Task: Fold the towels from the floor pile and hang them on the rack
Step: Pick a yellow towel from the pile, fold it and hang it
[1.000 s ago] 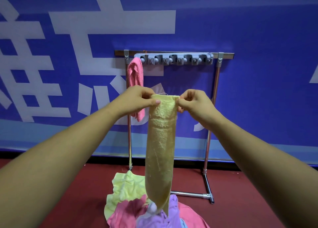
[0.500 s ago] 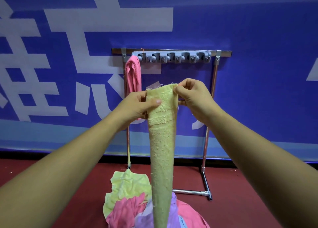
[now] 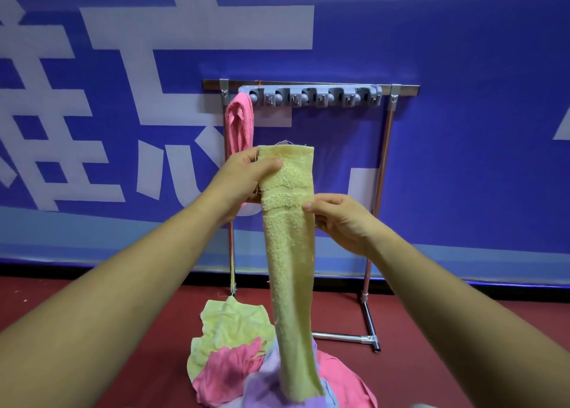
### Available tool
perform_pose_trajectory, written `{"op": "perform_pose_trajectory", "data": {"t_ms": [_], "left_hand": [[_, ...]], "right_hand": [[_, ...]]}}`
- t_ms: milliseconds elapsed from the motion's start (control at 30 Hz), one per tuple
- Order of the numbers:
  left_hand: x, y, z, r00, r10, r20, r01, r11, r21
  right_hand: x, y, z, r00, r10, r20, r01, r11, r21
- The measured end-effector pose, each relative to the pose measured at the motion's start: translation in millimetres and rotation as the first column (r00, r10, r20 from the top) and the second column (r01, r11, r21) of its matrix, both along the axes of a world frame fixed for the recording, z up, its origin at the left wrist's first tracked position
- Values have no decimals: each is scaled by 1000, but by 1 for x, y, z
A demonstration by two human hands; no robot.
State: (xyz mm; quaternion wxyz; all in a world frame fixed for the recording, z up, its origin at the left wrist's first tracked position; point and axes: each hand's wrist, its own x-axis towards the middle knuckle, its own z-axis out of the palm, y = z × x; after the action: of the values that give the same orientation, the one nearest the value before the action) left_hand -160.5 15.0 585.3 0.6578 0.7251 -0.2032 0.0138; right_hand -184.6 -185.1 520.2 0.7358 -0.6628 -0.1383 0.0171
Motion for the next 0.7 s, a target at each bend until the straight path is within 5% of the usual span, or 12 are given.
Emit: {"op": "perform_pose_trajectory", "data": {"t_ms": [333,567,700], "left_hand": [[17,13,-6,999,43,-11,-42,998,43],[22,10,-15,984,102,-147,-119,986,-113],[11,4,-27,937,-212,-277,119,940,-319]], "right_hand": [[1,10,-5,999,0,-32,5,991,136],[0,21,7,997,-72,23,67,985,161],[2,20,14,989,-147,18,141,974,175]]}}
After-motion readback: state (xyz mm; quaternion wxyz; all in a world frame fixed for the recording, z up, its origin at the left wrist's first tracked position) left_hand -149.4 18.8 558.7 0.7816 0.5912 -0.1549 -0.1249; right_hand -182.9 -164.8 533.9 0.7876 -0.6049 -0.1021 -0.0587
